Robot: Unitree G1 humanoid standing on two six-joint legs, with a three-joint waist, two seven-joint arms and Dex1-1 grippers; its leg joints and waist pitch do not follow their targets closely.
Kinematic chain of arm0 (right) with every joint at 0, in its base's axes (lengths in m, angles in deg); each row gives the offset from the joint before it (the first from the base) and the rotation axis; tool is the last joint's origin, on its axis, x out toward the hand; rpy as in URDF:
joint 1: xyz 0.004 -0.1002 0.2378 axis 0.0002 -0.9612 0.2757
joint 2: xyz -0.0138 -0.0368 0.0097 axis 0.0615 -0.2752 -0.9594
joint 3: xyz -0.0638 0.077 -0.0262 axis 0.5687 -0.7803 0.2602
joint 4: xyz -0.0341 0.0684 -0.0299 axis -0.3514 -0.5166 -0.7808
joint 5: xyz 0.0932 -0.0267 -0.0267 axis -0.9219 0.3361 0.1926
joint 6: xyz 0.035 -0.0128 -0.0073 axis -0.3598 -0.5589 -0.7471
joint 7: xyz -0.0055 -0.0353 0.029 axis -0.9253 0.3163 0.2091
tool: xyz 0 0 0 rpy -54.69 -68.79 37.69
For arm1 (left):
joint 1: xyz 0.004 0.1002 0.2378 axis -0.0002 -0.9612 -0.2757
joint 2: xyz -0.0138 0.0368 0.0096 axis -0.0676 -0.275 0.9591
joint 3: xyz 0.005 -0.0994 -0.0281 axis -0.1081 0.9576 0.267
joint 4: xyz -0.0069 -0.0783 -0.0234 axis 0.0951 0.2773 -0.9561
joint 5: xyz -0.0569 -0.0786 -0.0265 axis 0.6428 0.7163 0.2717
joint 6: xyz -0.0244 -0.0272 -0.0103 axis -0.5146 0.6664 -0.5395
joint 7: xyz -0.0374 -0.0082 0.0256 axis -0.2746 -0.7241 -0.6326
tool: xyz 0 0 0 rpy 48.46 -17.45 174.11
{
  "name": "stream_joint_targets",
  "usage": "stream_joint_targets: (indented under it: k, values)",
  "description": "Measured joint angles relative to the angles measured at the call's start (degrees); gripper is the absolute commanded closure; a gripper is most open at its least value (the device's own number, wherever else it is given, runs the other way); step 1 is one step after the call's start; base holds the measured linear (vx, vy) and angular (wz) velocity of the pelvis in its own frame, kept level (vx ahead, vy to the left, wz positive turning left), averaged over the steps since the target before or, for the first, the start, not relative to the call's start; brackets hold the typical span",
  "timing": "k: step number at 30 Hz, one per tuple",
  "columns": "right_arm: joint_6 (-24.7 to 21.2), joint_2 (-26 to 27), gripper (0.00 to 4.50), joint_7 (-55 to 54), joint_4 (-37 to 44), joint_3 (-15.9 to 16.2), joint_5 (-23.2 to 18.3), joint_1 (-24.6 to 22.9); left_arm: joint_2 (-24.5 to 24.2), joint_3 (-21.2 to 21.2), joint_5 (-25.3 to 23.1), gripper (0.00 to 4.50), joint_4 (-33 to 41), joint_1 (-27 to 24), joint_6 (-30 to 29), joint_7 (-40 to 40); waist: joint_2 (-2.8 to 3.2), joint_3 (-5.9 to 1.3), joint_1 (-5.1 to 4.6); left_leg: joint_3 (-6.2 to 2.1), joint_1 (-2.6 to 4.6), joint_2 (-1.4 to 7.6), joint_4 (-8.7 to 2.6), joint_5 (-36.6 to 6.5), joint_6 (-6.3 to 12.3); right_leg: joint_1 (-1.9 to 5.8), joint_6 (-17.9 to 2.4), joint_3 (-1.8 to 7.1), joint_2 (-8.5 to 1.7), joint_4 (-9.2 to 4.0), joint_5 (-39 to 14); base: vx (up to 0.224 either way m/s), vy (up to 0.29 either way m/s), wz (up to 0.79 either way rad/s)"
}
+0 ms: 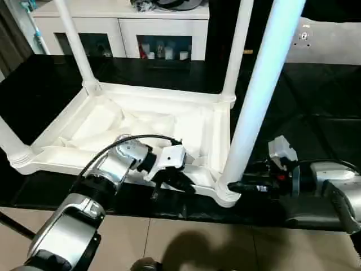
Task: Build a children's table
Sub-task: Rotate leg to tighten
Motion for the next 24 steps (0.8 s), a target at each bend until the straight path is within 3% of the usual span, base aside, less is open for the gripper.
stream_joint_targets:
  k: [9,12,14,17,20,24]
  values:
    - [-2.72,0.8,2.57,-1.56,2.2,-0.47,-1.85,-2.03,0.02,0.01,-0.01,4.5,1.32,-0.33,-4.13,0.05,0.01,-0.01,0.1,0.0,0.03,0.0,0.0,0.0,0.0,0.03,0.01,0.0,0.0,0.0,0.0,0.0,0.0,0.0]
    - [-5.71,4.25,2.59,-8.44,2.57,-2.12,-0.57,-2.02,1.45,1.31,-0.8,4.5,-0.35,0.44,-6.95,-5.34,0.0,-0.01,-0.22,0.0,0.19,0.01,0.04,0.03,-0.03,0.13,-0.03,0.0,0.02,0.02,0.03,0.0,0.0,0.0]
    - [-6.65,6.28,2.6,-13.54,2.34,-3.27,0.51,-1.33,2.46,1.91,-1.4,4.5,-1.51,1.49,-8.44,-8.87,0.06,-0.04,-0.97,0.0,0.2,0.0,0.13,0.03,-0.03,0.15,-0.02,0.01,0.01,-0.04,0.03,0.0,0.0,0.0]
    - [-8.97,11.0,2.6,-25.17,0.09,-5.38,4.35,2.03,6.65,3.77,-2.48,4.5,-5.11,3.89,-12.41,-18.52,0.01,-0.01,-3.15,0.0,0.03,-0.04,0.29,0.03,-0.03,0.11,-0.02,0.05,-0.02,-0.12,0.03,0.0,0.0,0.0]
    - [-10.57,14.96,2.61,-35.17,-0.64,-7.0,6.92,3.91,10.51,5.38,-2.47,4.5,-6.72,4.73,-15.08,-26.4,-0.03,0.01,-4.51,0.06,0.04,-0.08,0.24,-0.02,0.02,0.09,-0.04,0.09,-0.05,-0.11,0.07,0.0,0.0,0.0]
    - [-10.15,18.44,2.61,-43.43,-1.83,-7.85,8.92,5.54,13.34,5.67,-2.72,4.5,-8.12,5.97,-16.29,-33.31,0.08,-0.06,-4.85,0.04,0.02,-0.03,-0.09,-0.01,0.01,-0.05,0.03,-0.02,0.02,-0.08,0.04,0.0,0.0,0.0]
